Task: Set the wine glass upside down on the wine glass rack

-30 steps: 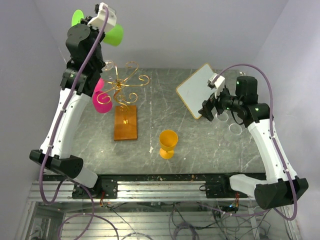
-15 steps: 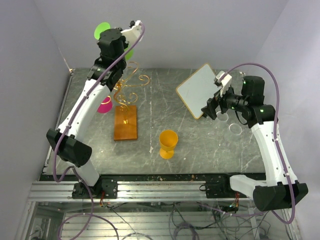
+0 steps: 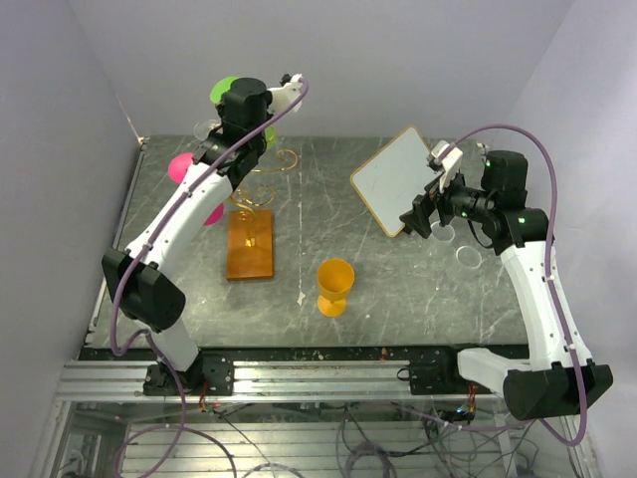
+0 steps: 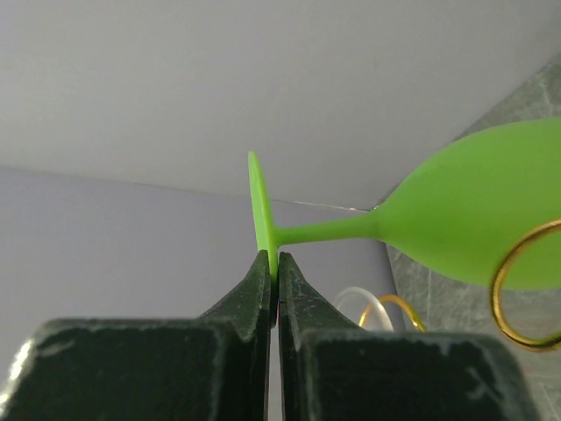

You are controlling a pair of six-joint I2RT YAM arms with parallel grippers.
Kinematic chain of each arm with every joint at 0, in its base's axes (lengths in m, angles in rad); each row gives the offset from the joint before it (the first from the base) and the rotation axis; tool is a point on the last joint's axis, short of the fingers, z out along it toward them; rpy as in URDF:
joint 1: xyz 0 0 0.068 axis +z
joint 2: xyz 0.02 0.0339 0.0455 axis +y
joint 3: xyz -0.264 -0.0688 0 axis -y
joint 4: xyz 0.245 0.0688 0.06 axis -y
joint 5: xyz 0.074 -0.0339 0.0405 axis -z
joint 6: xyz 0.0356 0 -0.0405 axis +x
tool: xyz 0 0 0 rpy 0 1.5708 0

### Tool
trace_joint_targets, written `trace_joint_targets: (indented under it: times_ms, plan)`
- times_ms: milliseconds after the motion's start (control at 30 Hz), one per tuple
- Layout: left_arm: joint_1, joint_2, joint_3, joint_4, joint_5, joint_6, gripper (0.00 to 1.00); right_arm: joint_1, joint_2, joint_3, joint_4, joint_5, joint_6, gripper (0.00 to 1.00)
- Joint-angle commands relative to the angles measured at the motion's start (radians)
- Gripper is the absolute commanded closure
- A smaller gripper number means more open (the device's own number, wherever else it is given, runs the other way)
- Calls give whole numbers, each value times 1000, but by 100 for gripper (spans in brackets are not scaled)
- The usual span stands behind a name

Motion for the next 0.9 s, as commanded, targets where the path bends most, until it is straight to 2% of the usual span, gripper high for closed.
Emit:
trace_joint_targets:
  times_ms: [0,867]
  plan:
    - [-18,-49,-4,-33,25,-31,93,-10,-1,5,39,-4,21,0]
    - [-48,-109,-98,-101,32,-24,93,-23,-3,2,49,-10,30,0]
